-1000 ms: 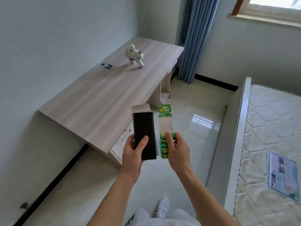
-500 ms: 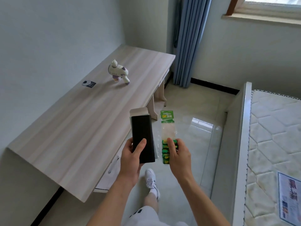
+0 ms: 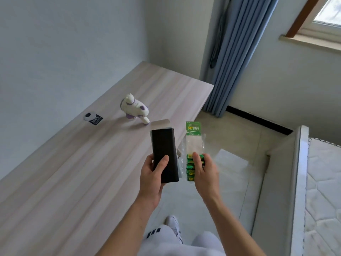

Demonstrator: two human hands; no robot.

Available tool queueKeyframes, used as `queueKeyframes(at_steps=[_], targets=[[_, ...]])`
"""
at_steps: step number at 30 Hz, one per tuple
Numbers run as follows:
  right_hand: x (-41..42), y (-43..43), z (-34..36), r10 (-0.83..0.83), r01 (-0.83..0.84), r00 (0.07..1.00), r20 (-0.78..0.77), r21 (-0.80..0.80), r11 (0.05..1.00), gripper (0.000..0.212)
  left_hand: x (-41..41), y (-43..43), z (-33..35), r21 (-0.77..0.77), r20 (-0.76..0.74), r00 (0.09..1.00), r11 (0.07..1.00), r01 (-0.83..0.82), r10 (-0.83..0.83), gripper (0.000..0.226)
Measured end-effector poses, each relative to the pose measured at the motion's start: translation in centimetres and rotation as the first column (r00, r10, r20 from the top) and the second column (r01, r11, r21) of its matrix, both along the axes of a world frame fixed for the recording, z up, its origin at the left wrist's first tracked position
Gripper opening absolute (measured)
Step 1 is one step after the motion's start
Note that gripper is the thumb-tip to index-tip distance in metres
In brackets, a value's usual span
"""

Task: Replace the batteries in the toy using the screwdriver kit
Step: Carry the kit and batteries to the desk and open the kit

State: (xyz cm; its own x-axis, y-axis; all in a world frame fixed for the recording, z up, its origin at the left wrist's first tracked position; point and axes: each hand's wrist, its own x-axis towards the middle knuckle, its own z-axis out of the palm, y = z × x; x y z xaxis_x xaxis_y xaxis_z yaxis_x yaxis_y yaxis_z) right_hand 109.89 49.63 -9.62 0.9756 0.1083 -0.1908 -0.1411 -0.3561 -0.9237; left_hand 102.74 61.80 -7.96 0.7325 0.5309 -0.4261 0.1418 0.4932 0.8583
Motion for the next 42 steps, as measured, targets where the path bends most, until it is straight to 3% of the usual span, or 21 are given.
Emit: queueKeyframes(at_steps=[4, 12, 17, 22, 26, 34, 38, 42], targets=[[4.2, 3.4, 0.0, 0.037, -0.037, 0.999, -0.027, 0.002, 0.999, 0.035, 3.4, 3.2, 0.4, -0.030, 0.003, 0.999, 0.998, -0.054, 0.054, 0.044], [11.4, 10.3, 0.7, 0.170, -0.170, 0.985, -0.017, 0.038, 0.985, 0.034, 8.2, 9.0, 0.5, -0.045, 0.030, 0.975, 0.975, -0.217, 0.219, 0.041], [16.3, 15.3, 2.4, 0.359, -0.362, 0.932, 0.054, 0.073, 0.929, 0.029, 10.9, 12.0, 0.2, -0.042, 0.045, 0.910, 0.911, -0.411, 0.412, 0.034], [20.7, 20.1, 3.2, 0.593, -0.599, 0.801, 0.082, 0.099, 0.795, 0.027, 14.0, 14.0, 0.8, -0.065, 0.052, 0.760, 0.762, -0.645, 0.648, 0.035], [22.6, 23.1, 3.5, 0.769, -0.775, 0.632, 0.100, 0.111, 0.622, 0.022, 15.8, 14.4, 1.3, -0.102, 0.029, 0.599, 0.598, -0.795, 0.801, 0.041], [20.3, 24.9, 1.5, 0.930, -0.932, 0.357, 0.084, 0.101, 0.348, 0.024, 13.8, 12.5, 0.4, -0.062, -0.057, 0.304, 0.300, -0.952, 0.951, 0.045], [18.5, 25.4, 0.9, 0.967, -0.963, 0.254, 0.019, 0.104, 0.250, 0.025, 11.8, 11.5, -0.6, -0.037, -0.108, 0.229, 0.226, -0.973, 0.967, 0.030], [16.7, 25.1, -0.8, 0.972, -0.968, 0.211, -0.107, 0.115, 0.223, 0.024, 9.7, 10.6, -1.8, 0.004, -0.152, 0.209, 0.212, -0.977, 0.966, 0.035]])
